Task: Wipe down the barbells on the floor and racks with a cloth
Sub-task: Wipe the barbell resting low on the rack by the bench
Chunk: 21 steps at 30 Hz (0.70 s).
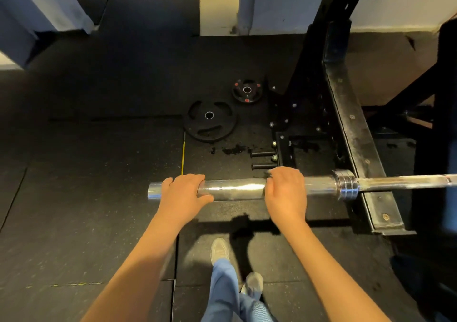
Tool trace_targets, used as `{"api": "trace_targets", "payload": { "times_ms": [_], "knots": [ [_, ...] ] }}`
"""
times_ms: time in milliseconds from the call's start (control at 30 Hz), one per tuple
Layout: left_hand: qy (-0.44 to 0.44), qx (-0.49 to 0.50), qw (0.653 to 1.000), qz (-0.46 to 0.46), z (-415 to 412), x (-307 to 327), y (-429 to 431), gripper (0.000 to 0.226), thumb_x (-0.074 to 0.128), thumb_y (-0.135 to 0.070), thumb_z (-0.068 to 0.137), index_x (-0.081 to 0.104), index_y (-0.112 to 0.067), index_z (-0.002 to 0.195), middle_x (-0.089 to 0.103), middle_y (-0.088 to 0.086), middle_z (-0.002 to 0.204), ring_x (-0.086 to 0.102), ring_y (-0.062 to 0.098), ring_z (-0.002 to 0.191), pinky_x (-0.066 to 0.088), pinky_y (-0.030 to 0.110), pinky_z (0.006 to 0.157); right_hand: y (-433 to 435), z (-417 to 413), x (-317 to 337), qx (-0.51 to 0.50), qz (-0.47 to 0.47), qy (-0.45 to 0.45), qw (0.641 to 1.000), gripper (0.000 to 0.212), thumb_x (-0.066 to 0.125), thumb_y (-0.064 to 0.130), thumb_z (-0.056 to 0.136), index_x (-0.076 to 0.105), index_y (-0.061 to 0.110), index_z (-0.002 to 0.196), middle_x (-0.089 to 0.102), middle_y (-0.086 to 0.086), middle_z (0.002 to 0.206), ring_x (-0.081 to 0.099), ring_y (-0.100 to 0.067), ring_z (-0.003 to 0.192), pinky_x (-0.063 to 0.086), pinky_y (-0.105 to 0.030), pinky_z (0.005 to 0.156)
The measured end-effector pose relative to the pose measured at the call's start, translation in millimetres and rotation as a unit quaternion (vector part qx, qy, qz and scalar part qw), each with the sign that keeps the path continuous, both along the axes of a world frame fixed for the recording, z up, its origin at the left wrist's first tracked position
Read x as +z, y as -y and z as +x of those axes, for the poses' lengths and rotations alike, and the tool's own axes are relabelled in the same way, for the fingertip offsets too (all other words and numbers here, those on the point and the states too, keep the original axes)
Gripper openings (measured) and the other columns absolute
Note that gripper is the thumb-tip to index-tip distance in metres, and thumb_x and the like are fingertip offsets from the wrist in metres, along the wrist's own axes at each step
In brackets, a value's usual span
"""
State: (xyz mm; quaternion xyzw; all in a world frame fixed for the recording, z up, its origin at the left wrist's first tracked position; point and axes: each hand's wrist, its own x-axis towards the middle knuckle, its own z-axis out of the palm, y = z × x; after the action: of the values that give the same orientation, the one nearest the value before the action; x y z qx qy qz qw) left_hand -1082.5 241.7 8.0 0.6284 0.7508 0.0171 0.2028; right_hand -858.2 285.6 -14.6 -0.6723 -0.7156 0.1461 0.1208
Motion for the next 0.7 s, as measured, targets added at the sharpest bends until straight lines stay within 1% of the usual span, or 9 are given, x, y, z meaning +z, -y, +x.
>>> {"api": "trace_targets", "payload": {
  "times_ms": [67,133,300,400,467,533,633,667,700],
  "knots": [
    [-0.009,0.014,1.000,0.011,1.6,-1.4,3.6,0.040,0.065,-0.051,0.082,0.059,-0.027,0.113,0.061,-0.010,0.111,0.054,0.017,0.107,0.029,0.034,0.088,10.5,-15.6,6.9,0.101,-0.011,-0.040,0.994,0.029,0.040,0.027,0.095,0.063,0.017,0.109,0.061,0.000,0.100,0.054,-0.020,0.098,0.044,-0.033,0.087],
    [-0.033,0.021,0.999,0.018,5.7,-1.2,5.4,0.038,0.068,-0.052,0.078,0.059,-0.030,0.108,0.061,-0.011,0.104,0.054,0.016,0.101,0.029,0.033,0.082,3.6,1.3,16.4,0.130,-0.027,-0.036,0.991,0.019,0.045,0.030,0.096,0.061,0.021,0.103,0.059,0.005,0.094,0.053,-0.017,0.094,0.043,-0.032,0.083],
    [-0.078,0.035,0.995,0.057,18.7,-2.5,17.1,0.037,0.072,-0.048,0.075,0.053,-0.029,0.100,0.052,-0.011,0.096,0.049,0.016,0.095,0.030,0.033,0.080,11.3,30.6,10.2,-0.014,0.044,0.050,0.998,0.019,0.061,0.027,0.089,0.069,0.011,0.097,0.059,-0.013,0.109,0.054,-0.030,0.105,0.043,-0.044,0.090],
    [-0.088,0.037,0.993,0.074,23.0,-6.2,22.6,0.040,0.074,-0.045,0.074,0.050,-0.026,0.100,0.049,-0.009,0.098,0.046,0.016,0.095,0.028,0.032,0.078,27.4,-3.1,6.3,0.063,0.025,0.016,0.998,0.016,0.061,0.021,0.088,0.067,0.007,0.093,0.059,-0.012,0.097,0.056,-0.030,0.093,0.047,-0.042,0.078],
    [-0.105,0.027,0.991,0.081,24.4,-9.8,25.3,0.043,0.075,-0.045,0.073,0.050,-0.025,0.103,0.049,-0.007,0.100,0.046,0.017,0.096,0.027,0.032,0.077,21.5,-11.1,23.9,0.091,-0.016,-0.081,0.992,0.015,0.054,0.016,0.094,0.066,0.007,0.092,0.061,-0.009,0.089,0.058,-0.025,0.084,0.047,-0.032,0.072],
    [-0.127,0.016,0.988,0.088,27.1,-13.7,30.2,0.049,0.078,-0.045,0.070,0.052,-0.023,0.104,0.050,-0.005,0.100,0.048,0.018,0.094,0.028,0.033,0.076,9.2,-8.0,44.4,-0.029,-0.126,-0.260,0.957,0.021,0.044,0.016,0.100,0.063,0.011,0.092,0.062,-0.005,0.086,0.060,-0.015,0.077,0.047,-0.019,0.065],
    [-0.151,0.007,0.983,0.106,31.0,-19.5,38.9,0.055,0.086,-0.042,0.056,0.057,-0.020,0.097,0.053,-0.002,0.092,0.052,0.020,0.085,0.033,0.035,0.073,0.9,-5.3,56.0,-0.180,-0.205,-0.546,0.792,0.021,0.041,0.013,0.101,0.061,0.016,0.094,0.068,-0.008,0.091,0.067,-0.018,0.081,0.055,-0.024,0.069],
    [-0.155,0.007,0.981,0.114,30.8,-21.3,41.0,0.056,0.089,-0.040,0.050,0.057,-0.019,0.093,0.054,-0.002,0.088,0.053,0.021,0.081,0.036,0.036,0.071,1.1,-7.6,55.2,-0.181,-0.205,-0.548,0.790,0.021,0.042,0.011,0.101,0.060,0.017,0.094,0.068,-0.007,0.091,0.067,-0.018,0.081,0.054,-0.024,0.069],
    [-0.158,0.007,0.980,0.118,30.2,-22.2,43.5,0.058,0.090,-0.039,0.046,0.058,-0.019,0.090,0.054,-0.001,0.086,0.053,0.022,0.078,0.038,0.037,0.069,2.6,-9.5,50.8,-0.150,-0.202,-0.479,0.841,0.021,0.042,0.009,0.100,0.060,0.016,0.093,0.066,-0.005,0.090,0.064,-0.016,0.080,0.051,-0.019,0.066]
  ]
}}
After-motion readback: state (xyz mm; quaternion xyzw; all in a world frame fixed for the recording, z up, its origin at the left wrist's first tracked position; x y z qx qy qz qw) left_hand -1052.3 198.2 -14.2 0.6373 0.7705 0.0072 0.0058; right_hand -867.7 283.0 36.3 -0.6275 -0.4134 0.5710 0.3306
